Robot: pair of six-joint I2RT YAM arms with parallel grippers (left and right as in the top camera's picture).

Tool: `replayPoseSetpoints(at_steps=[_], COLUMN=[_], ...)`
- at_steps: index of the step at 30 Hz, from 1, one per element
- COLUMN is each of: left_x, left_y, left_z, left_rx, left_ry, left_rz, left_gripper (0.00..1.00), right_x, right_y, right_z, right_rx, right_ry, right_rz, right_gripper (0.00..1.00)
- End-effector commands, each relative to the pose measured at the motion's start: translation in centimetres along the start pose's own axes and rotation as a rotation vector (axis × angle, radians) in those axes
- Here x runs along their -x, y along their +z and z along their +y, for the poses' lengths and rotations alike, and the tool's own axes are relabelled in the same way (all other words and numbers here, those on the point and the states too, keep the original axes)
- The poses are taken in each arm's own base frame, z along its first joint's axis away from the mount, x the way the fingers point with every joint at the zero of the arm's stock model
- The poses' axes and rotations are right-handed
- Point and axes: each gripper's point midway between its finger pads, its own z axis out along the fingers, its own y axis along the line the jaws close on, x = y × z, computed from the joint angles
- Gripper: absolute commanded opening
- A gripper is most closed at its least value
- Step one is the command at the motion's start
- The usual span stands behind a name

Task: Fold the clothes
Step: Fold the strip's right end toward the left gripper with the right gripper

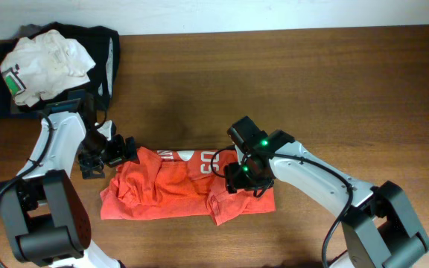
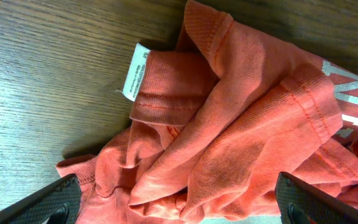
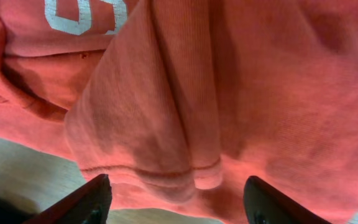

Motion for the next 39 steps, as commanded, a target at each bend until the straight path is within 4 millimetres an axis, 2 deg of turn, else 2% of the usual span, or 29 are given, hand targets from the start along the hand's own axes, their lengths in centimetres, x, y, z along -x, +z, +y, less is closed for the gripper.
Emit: replayPoseSetpoints(at_steps=[1,6,8,11,13,14,15,16,17,20,21,22,24,25,26,27,29,31,32,33,34,35,36,37,38,39], left_x=[0.0,0.0,0.0,0.0,0.0,0.0,0.0,0.0,0.0,0.0,0.0,0.0,0.0,0.0,0.0,0.0,0.0,-0.3,-0.4,-0.4,-0.4,-0.3,-0.3,-0.3,-0.2,0.0], left_y=[-0.7,-0.7,-0.7,-0.7,-0.7,-0.7,-0.7,-0.7,-0.7,-0.7,-0.7,-0.7,-0.7,-0.7,-0.7,-0.7,-0.7,-0.7,-0.7,-0.7,-0.7,-0.7,-0.7,-0.7,-0.8,-1.0], left_z=[0.0,0.0,0.0,0.0,0.0,0.0,0.0,0.0,0.0,0.0,0.0,0.0,0.0,0.0,0.0,0.0,0.0,0.0,0.0,0.0,0.0,0.0,0.1,0.7,1.9,2.9], left_rx=[0.000,0.000,0.000,0.001,0.000,0.000,0.000,0.000,0.000,0.000,0.001,0.001,0.001,0.001,0.001,0.001,0.001,0.002,0.003,0.003,0.003,0.002,0.003,0.026,0.055,0.051], left_ry=[-0.003,-0.003,-0.004,-0.004,-0.004,-0.004,-0.003,-0.003,-0.003,-0.003,-0.004,-0.004,-0.004,-0.004,-0.004,-0.004,-0.004,-0.006,-0.007,-0.007,-0.007,-0.006,-0.006,-0.015,-0.037,-0.071], left_rz=[-0.021,-0.022,-0.022,-0.022,-0.022,-0.022,-0.022,-0.022,-0.022,-0.020,-0.019,-0.019,-0.019,-0.019,-0.019,-0.019,-0.018,-0.008,-0.003,-0.003,-0.005,-0.006,-0.008,-0.010,-0.014,-0.018], left_gripper=[0.99,0.99,0.99,0.99,0.99,0.99,0.99,0.99,0.99,0.99,0.99,0.99,0.99,0.99,0.99,0.99,0.99,0.99,0.99,0.99,0.99,0.99,0.99,0.99,0.99,0.99], right_x=[-0.5,-1.4,-1.1,-0.3,0.2,0.4,1.0,1.4,2.2,5.2,5.7,6.2,6.9,7.1,7.7,8.3,9.5,10.3,9.6,9.0,8.0,7.4,6.7,6.5,6.4,6.5], right_y=[0.5,1.8,2.1,2.1,1.9,1.8,1.5,1.4,1.2,0.3,0.1,-0.2,-0.5,-0.7,-1.5,-2.8,-6.1,-7.7,-7.4,-6.9,-6.0,-5.2,-4.3,-3.9,-3.9,-4.1], right_z=[0.5,-0.3,-0.2,0.4,0.7,0.9,1.4,2.1,2.8,4.6,5.0,5.4,5.8,6.0,6.3,6.9,7.2,4.0,1.1,0.2,-0.6,-1.0,-1.8,-2.8,-3.4,-4.5], right_rx=[0.036,0.030,0.043,0.071,0.081,0.088,0.105,0.138,0.173,0.252,0.273,0.290,0.308,0.317,0.342,0.402,0.511,0.482,0.436,0.410,0.369,0.327,0.246,0.181,0.156,0.134], right_ry=[0.001,0.018,0.025,0.020,0.014,0.012,0.005,-0.005,0.001,0.056,0.050,0.040,0.027,0.024,0.006,-0.039,-0.069,0.020,0.050,0.080,0.107,0.116,0.123,0.131,0.142,0.171], right_rz=[0.015,0.027,0.009,-0.021,-0.039,-0.046,-0.063,-0.078,-0.105,-0.221,-0.242,-0.263,-0.294,-0.304,-0.313,-0.313,-0.300,-0.278,-0.244,-0.216,-0.175,-0.150,-0.131,-0.129,-0.128,-0.132], right_gripper=[0.60,0.60,0.59,0.37,0.36,0.32,0.14,0.09,0.04,0.04,0.16,0.22,0.25,0.42,0.47,0.59,0.93,0.95,0.81,0.64,0.39,0.30,0.33,0.59,0.92,0.99])
